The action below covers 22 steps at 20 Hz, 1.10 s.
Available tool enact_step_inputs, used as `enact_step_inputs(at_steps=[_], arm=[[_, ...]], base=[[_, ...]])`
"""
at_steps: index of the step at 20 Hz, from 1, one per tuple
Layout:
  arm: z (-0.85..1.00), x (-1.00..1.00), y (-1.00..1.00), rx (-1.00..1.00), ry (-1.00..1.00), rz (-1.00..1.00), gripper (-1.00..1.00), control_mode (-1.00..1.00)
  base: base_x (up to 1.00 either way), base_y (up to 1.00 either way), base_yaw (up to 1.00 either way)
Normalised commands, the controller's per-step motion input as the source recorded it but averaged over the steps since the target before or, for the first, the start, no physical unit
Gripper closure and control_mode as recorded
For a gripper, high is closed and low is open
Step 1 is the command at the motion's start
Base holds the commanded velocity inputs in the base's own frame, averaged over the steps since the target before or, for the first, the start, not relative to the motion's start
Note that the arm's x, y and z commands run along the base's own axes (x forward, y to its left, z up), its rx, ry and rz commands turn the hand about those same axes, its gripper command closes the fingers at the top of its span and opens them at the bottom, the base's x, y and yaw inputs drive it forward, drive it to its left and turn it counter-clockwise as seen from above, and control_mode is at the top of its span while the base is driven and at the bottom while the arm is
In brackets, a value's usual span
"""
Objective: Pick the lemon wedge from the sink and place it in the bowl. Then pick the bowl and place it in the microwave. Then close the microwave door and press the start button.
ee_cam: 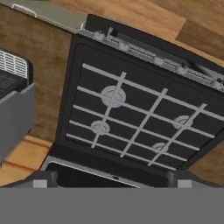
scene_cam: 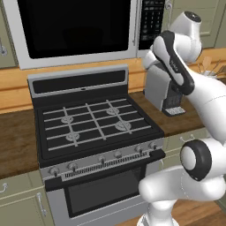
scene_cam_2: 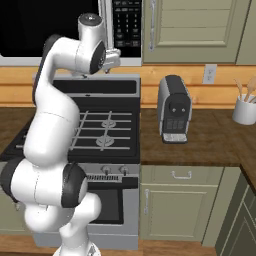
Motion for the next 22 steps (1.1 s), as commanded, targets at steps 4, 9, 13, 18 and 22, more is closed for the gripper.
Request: enact_step_inputs(at_steps=[4,9,13,18,22], arm=[[0.52,0.04,0.0,0.57,0.15,-0.18,-1.0,-1.0],[0.31,-0.18,-0.03,0.58,0.11,-0.27,-1.0,-1.0],[-0.01,-0.17,0.0,0.51,0.01,-0.39,-1.0,-1.0],[-0.05,-0.01,0.0,0.49,0.0,-0.46,-1.0,-1.0],[0.0,0.0,0.0,0.48,0.0,-0.4,1.0,-1.0]], base=[[0.0,0.0,0.0],[0.0,0.0,0.0],[0.0,0.0,0.0],[0.0,0.0,0.0],[0.0,0.0,0.0]])
